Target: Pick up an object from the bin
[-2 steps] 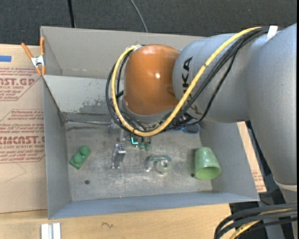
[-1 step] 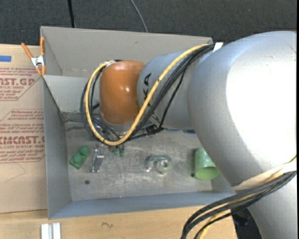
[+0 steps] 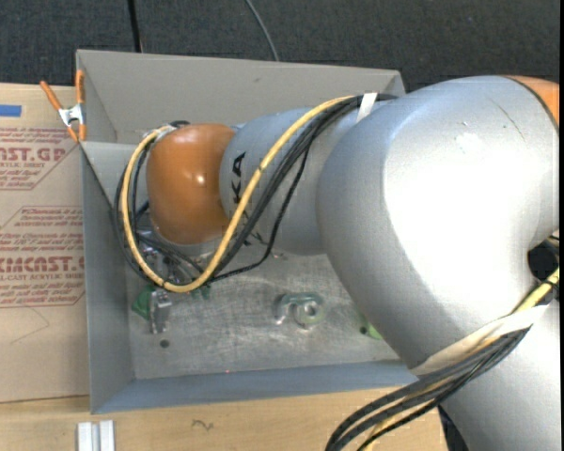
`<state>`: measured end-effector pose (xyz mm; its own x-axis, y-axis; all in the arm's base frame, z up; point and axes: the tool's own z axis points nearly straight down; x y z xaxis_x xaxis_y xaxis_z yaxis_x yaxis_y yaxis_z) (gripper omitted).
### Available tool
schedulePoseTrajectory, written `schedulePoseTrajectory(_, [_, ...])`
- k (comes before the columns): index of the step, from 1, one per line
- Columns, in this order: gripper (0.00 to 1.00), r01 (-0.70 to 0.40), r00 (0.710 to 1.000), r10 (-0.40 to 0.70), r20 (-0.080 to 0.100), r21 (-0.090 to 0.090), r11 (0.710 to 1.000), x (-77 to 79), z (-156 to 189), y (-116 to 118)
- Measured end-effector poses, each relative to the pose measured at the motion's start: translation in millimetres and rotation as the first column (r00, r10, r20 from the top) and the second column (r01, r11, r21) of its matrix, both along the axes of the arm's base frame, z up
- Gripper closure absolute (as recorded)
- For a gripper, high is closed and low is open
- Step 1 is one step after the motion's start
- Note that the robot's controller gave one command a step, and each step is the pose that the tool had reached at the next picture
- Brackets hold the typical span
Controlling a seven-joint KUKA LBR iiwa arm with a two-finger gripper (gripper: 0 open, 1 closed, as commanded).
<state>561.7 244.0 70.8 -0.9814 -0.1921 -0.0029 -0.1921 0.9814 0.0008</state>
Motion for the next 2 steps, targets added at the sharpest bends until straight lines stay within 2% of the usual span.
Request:
schedulePoseTrajectory(1, [1.00,0.001,1.000,-0.001,0.003,0.005,1.000,1.2,3,2])
schedulePoseTrajectory(2, [1.00,0.020,1.000,-0.020,0.007,0.004,1.000,1.0,153,-4])
